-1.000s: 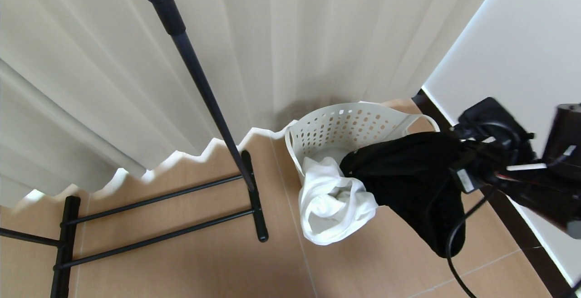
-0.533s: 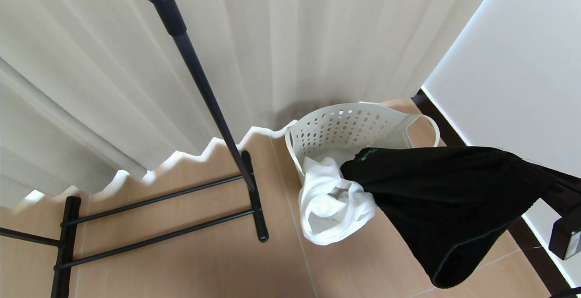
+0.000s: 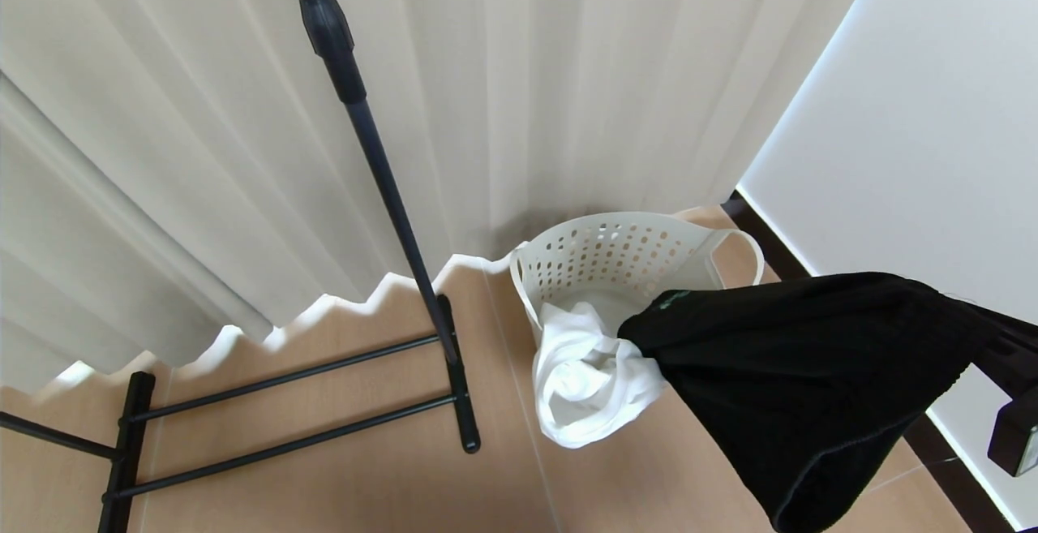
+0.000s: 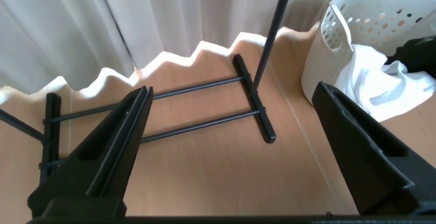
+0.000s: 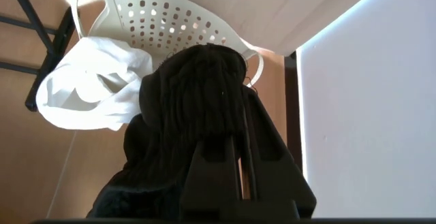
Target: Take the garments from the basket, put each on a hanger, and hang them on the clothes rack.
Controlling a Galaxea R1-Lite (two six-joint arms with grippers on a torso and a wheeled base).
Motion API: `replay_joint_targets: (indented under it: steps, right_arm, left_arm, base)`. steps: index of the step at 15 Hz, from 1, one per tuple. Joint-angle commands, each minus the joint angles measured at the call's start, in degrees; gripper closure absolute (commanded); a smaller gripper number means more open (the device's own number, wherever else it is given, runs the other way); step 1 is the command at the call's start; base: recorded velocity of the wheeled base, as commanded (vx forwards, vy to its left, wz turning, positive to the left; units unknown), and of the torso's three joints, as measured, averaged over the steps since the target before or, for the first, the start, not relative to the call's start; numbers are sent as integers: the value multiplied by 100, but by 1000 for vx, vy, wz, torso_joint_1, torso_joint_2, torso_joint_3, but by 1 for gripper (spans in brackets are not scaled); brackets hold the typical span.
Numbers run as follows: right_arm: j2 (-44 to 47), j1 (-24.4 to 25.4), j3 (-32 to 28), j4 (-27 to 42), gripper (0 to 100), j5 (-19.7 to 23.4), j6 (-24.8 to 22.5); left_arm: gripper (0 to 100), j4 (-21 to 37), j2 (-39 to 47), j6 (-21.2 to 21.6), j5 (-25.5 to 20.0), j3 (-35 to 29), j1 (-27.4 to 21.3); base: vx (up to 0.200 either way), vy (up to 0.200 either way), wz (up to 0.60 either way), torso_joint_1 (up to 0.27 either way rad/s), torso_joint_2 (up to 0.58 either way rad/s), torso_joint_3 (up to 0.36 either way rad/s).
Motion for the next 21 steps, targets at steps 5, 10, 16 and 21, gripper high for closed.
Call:
replay_joint_targets:
  steps: [5,10,16,21]
  right_arm:
    - [-88,4,38,-5,100,-38,-12]
    - [-88,4,29,-5,100,-38,-12]
    - [-88,-5,47,-5,100,-38,-3]
    - [-79,-14,47,-5,100,-20,-3]
  left_arm:
    - [0,-3,7,-10,1,0,0]
    - [0,-3,7,-10,1,0,0]
    - [0,-3,7,-10,1,0,0]
    - [0,-3,7,-10,1,0,0]
  base:
    - [0,0,0,-2,-122,63]
    - [0,0,0,18,-410,-194]
    - [0,0,0,94,-447,-172]
    - [0,0,0,142,-488,-148]
